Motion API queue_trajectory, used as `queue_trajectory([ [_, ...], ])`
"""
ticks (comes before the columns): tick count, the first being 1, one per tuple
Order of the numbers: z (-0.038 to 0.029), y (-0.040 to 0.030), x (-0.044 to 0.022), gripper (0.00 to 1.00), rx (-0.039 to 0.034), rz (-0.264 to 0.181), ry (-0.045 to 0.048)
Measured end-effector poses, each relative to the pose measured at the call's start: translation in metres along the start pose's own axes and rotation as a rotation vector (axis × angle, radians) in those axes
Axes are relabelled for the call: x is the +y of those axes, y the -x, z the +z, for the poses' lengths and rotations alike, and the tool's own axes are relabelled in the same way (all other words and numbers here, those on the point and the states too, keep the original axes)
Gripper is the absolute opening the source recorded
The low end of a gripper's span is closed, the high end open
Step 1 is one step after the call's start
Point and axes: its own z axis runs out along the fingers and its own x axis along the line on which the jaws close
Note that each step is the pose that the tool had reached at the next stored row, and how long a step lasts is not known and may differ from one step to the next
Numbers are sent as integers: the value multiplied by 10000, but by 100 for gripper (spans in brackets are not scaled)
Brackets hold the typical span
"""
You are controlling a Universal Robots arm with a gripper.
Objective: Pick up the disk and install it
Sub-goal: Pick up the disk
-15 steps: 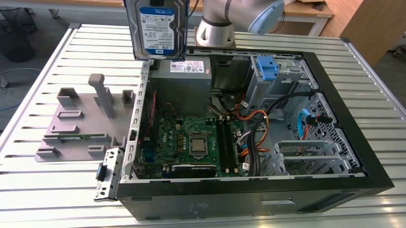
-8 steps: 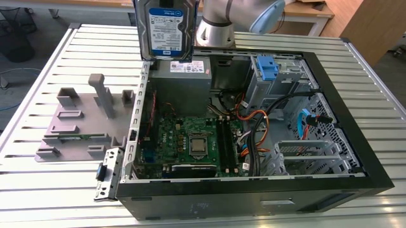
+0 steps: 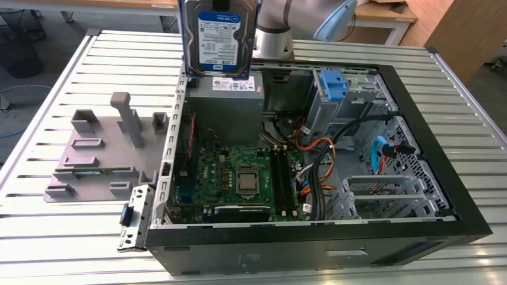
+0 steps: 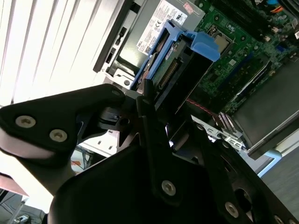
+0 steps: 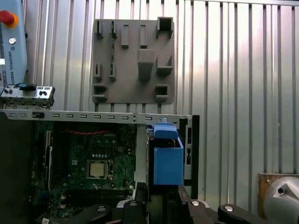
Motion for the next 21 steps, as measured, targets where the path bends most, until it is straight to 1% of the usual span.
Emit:
queue_trajectory([
  [21,-27,-92,-440,35,-4,9,257],
])
